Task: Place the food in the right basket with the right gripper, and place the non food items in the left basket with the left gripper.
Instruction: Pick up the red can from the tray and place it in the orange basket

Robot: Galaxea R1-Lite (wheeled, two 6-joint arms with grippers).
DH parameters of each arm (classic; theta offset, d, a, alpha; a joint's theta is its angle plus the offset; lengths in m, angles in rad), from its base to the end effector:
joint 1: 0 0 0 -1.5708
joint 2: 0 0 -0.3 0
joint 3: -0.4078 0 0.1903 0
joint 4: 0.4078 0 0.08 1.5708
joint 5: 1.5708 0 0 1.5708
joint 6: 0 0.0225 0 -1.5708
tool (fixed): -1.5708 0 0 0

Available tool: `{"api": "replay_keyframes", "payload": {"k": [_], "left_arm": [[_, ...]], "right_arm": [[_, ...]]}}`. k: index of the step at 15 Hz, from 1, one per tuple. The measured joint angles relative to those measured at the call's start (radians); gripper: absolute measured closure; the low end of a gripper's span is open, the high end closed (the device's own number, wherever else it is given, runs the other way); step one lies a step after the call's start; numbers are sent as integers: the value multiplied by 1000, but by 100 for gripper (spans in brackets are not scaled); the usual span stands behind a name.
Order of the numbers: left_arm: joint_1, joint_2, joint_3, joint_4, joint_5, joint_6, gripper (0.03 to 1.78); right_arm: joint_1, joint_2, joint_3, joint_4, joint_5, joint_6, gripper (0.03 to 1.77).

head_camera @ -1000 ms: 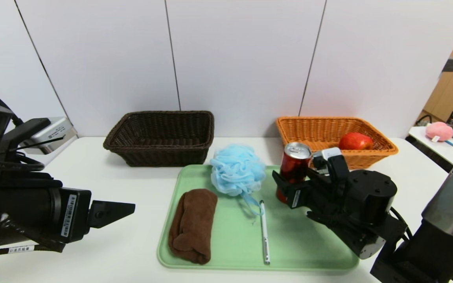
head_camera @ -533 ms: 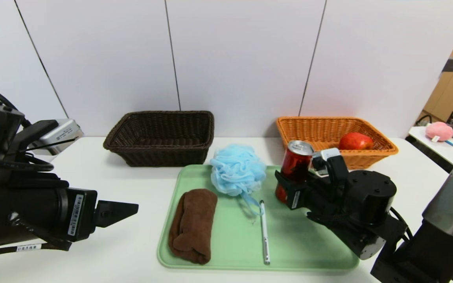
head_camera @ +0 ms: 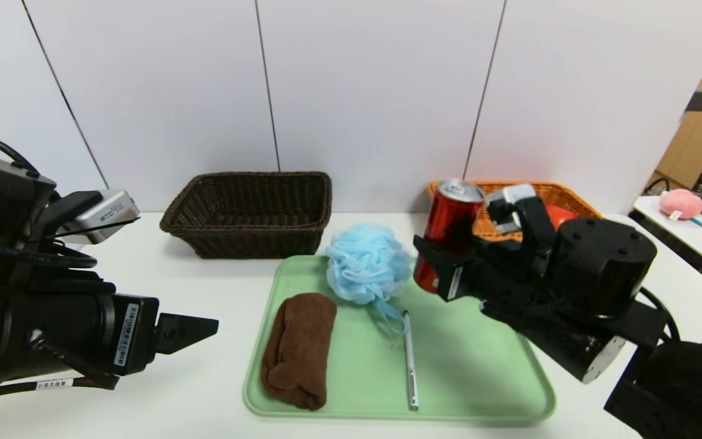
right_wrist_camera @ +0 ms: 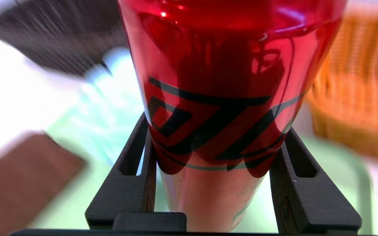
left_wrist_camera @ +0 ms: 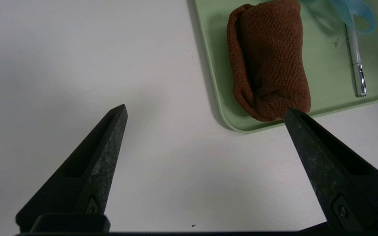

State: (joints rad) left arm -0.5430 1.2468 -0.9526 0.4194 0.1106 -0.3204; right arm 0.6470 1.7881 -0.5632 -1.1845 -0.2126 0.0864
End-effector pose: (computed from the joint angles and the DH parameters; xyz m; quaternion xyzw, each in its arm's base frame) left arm 0.1476 -0.0862 0.2390 -0.0353 0.3586 -0.1457 0.9214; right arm 0.2397 0.1751 0.1501 0.0338 0.0276 0.2145 0.9758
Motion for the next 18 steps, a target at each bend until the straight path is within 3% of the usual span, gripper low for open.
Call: {"api": "replay_keyframes", "payload": {"k": [4,7,9,14,18], "left_arm": [[0,15,0,0,0,0,12],[0,22,-1,0,0,-2,12],[0,23,-1,0,0,-2,12],[0,29,-2,-1,2,-3,12],[0,39,-4,-1,2,-2,12]], "right_arm": [[-23,-144,-359,439,47,12,88],[-128,-160,-648,760,112,20,88],[-226,-113,-768,894,135,10,88],[-371,18,-805,913,185,0,88],[-422,112,-782,817,190,-2,88]]}}
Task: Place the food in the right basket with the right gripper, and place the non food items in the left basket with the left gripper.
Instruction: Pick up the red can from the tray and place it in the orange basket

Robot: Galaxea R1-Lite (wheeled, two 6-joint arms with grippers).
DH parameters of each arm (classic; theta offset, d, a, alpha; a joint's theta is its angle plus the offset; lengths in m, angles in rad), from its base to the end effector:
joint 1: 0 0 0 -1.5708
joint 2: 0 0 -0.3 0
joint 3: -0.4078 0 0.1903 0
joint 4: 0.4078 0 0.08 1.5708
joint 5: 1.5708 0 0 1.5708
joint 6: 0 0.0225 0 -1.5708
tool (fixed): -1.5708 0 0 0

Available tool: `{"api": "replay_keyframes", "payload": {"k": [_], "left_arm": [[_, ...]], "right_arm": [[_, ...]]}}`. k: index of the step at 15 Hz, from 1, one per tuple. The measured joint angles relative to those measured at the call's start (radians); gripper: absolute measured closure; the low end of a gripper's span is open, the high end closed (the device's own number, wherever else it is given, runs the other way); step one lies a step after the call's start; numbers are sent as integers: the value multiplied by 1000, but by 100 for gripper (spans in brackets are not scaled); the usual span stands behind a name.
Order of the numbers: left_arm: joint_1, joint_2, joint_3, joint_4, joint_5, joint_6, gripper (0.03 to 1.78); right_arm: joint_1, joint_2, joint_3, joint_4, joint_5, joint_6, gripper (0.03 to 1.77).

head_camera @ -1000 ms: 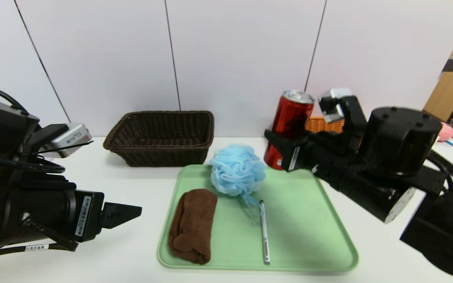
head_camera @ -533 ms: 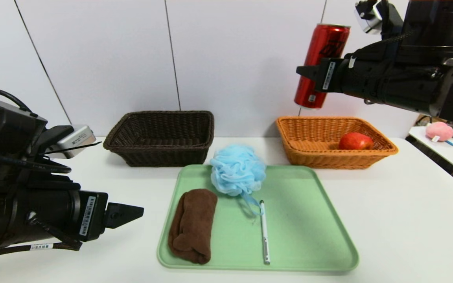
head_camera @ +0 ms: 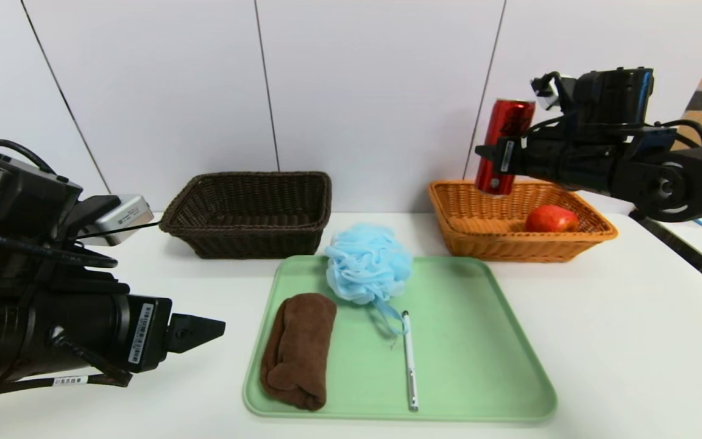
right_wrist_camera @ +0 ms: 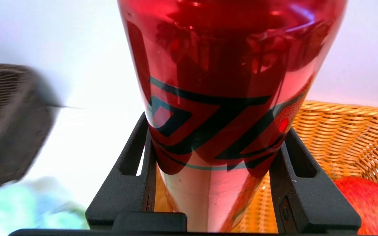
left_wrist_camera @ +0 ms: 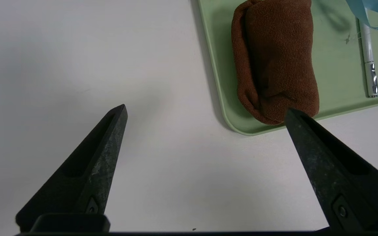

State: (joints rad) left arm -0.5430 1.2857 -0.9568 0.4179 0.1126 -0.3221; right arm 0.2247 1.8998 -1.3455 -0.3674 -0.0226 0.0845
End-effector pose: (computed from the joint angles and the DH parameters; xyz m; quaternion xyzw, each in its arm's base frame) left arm 0.1558 -0.0911 0.2334 -0.0299 0.3728 -0.1409 0.9167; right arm 0.3763 0.0855 0.2371 0.0303 0.0968 0.0964 0.9902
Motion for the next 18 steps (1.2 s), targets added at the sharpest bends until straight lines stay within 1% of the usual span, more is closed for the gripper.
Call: {"api": "replay_keyframes", "payload": {"k": [4,6,11,14,16,18], "left_arm": [[1,10,3,-47,-1,4,12],[1,14,3,-50,-1,5,12],[1,19,2,-50,-1,5,12],[1,18,2,-50,-1,5,12],[1,18,3,-50,-1,5,12],[1,16,4,-50,-2,5,12]], "right_arm": [[-20,89,45,-167,-5,-4,88],[-25,129,56,-213,-10,-4,88],[-41,204,60,-290,-14,-18,88],[-45,231,60,-296,-15,-21,88],[-45,246,57,-302,-24,-24,88],[-46,255,55,-336,-26,-34,69]]}}
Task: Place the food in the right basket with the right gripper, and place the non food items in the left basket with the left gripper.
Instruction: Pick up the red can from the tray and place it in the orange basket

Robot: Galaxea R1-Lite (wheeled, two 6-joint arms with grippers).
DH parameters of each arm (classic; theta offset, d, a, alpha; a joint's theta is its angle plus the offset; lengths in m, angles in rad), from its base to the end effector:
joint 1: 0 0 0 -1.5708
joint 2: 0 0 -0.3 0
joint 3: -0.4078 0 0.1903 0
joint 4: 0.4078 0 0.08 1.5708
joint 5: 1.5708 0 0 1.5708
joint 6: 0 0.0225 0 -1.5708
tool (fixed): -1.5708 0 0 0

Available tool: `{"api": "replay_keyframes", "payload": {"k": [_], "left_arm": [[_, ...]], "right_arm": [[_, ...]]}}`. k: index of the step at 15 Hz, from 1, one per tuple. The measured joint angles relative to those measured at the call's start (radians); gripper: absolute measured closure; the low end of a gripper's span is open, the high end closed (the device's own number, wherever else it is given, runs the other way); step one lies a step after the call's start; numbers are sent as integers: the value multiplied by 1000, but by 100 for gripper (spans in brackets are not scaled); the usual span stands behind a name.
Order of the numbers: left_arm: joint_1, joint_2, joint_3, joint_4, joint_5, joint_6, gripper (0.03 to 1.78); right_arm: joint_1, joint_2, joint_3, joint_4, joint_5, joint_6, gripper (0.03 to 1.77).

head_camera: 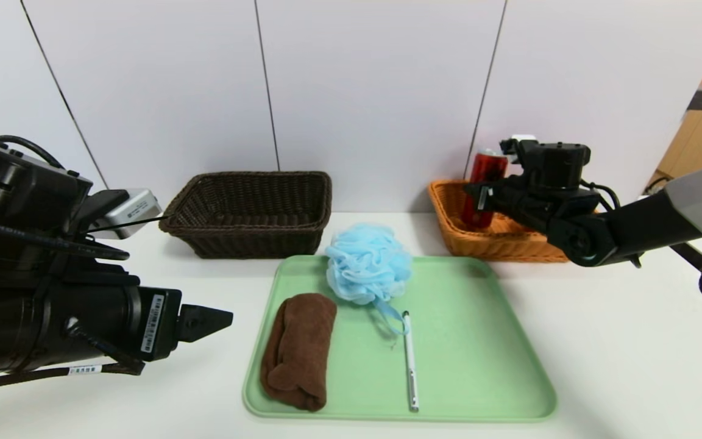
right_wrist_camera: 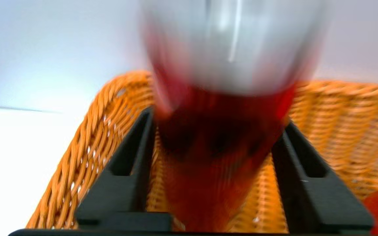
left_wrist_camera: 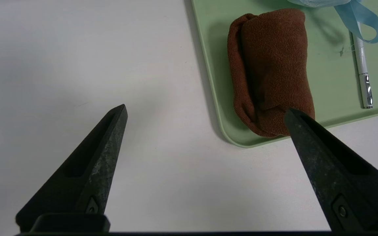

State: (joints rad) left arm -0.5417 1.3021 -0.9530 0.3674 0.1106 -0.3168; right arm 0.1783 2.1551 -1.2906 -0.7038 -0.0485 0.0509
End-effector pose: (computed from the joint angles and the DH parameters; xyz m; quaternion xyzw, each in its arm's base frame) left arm 0.1620 -0.0946 0.2332 -0.0334 0.3596 -0.1454 0.9211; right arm 0.4307 0.0765 0.1499 0.0162 0.0814 0.0626 0.9946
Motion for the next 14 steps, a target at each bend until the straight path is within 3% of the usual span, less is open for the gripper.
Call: {"api": "replay_keyframes", "payload": {"k": [4,9,12,14], "left_arm": [[0,-6,0,0,0,0,12],[0,-9,-14,0,1,1,12],[0,-5,-79,6,-2,1,12],[-3,13,-141,38,-3,-2,12]], "right_arm": [[1,-1,1,-3,0,-2,44],[10,-94,-9,50,0,-20,28],[14,-217,-71,234,2,-26,22],[14,-303,-166,446,1,-26,19]]}}
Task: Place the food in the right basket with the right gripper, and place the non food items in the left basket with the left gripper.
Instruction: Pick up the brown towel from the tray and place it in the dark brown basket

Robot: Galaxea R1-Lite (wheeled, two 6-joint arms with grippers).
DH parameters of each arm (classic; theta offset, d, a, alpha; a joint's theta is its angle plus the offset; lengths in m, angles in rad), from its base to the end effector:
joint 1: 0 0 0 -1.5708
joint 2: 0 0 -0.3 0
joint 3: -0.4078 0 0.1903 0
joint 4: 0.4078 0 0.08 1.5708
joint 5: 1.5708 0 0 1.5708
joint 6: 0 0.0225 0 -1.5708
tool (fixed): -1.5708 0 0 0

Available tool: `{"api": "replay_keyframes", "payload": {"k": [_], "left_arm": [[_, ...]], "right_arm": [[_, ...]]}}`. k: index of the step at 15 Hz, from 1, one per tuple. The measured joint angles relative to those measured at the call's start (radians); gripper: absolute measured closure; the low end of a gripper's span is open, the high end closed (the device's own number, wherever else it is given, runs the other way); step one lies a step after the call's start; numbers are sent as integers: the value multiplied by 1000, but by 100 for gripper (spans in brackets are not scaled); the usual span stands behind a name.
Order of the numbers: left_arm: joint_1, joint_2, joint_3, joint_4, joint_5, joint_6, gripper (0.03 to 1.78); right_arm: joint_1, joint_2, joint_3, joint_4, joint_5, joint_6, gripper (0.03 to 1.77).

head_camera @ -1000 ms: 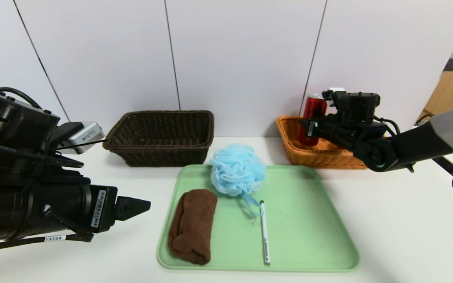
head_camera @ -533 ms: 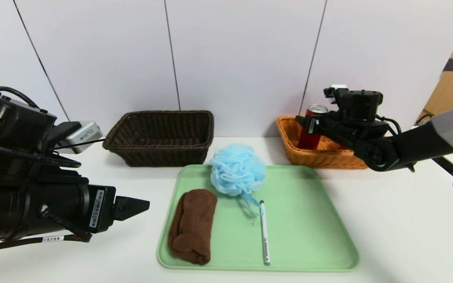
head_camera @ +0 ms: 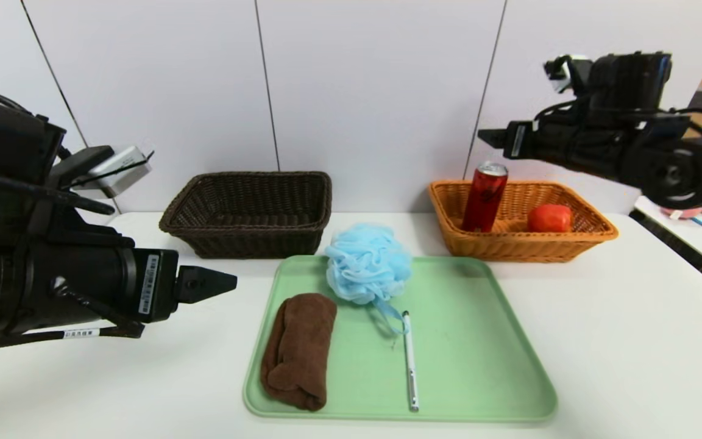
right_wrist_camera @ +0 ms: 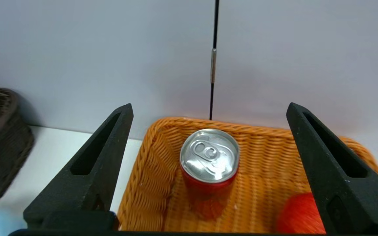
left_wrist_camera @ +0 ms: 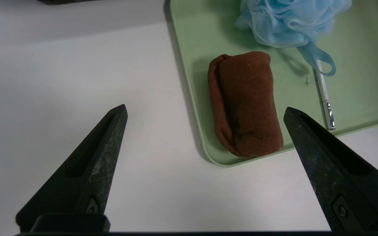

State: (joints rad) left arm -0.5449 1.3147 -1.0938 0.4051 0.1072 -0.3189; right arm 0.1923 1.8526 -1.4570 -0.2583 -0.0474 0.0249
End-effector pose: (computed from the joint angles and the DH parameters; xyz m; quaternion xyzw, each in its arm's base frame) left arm 0.1671 -0.0985 0.2656 -0.0501 0.3208 -0.1576 0.9326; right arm 0.3685 0.0707 0.2765 0.0042 0.0690 0.0714 0.9951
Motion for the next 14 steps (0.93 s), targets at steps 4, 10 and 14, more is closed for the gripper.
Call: {"api": "replay_keyframes", "payload": {"k": [4,10,14], "left_arm": [[-22,89,-235,217,5,-37,12],[-167,362,-590,576,62,-202,12],[-204,546,-756,708,69,-344,12]], "right_arm": [[-1,-120,-233,525,5,10,15],[13,-188,-302,1125,19,181,12],[15,-213,-207,1126,21,183,11]]}}
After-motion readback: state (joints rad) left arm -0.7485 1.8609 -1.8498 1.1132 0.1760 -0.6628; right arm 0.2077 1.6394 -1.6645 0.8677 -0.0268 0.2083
